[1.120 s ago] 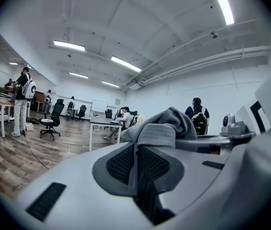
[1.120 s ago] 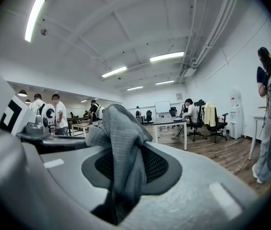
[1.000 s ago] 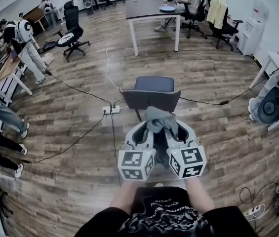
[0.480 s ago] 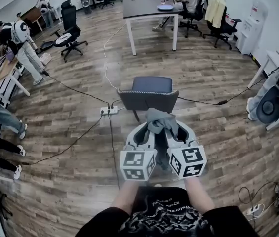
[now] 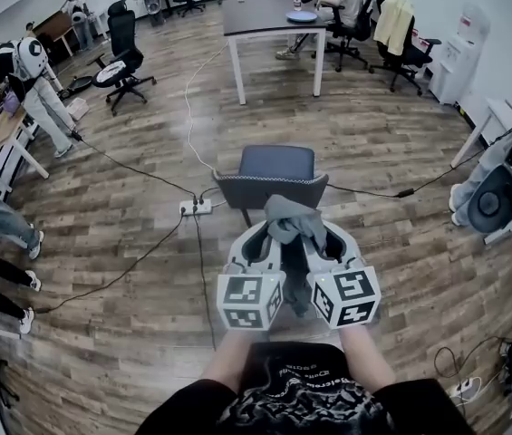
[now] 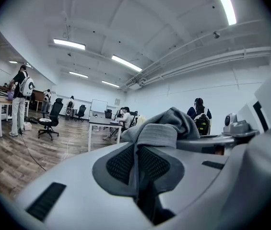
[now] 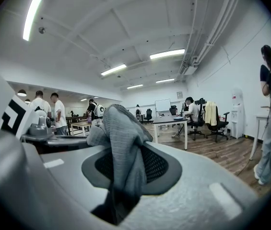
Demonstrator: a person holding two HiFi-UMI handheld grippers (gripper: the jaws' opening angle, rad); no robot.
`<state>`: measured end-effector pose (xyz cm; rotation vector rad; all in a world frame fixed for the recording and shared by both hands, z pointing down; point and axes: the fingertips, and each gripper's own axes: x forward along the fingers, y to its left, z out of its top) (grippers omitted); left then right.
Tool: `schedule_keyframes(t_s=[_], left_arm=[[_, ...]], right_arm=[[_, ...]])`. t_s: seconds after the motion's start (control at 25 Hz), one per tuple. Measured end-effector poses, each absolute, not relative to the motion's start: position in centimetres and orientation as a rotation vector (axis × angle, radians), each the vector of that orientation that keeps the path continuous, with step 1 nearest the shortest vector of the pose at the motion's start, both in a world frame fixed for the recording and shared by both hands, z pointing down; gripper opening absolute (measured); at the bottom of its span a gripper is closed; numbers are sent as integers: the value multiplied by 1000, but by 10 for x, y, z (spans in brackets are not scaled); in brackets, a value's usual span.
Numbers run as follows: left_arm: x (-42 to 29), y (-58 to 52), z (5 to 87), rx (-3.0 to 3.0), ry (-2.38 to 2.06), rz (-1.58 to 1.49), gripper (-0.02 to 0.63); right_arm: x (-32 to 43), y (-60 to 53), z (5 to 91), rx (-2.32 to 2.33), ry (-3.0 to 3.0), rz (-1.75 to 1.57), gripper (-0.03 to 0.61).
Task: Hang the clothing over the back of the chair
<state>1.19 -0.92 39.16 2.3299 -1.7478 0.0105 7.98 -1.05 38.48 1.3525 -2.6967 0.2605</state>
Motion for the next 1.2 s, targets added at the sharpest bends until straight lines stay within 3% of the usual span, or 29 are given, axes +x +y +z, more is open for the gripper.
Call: schedule_keyframes(t_s=[0.68,1.2], left_arm=[[-39,-100,312,2591,-1550,-124,38],[-83,-166,253,2790,-1357,-170,38]], right_arm=[[24,-86,312,1316,-2814,245,94],[-27,-148,245,1343,-2815,7,94]])
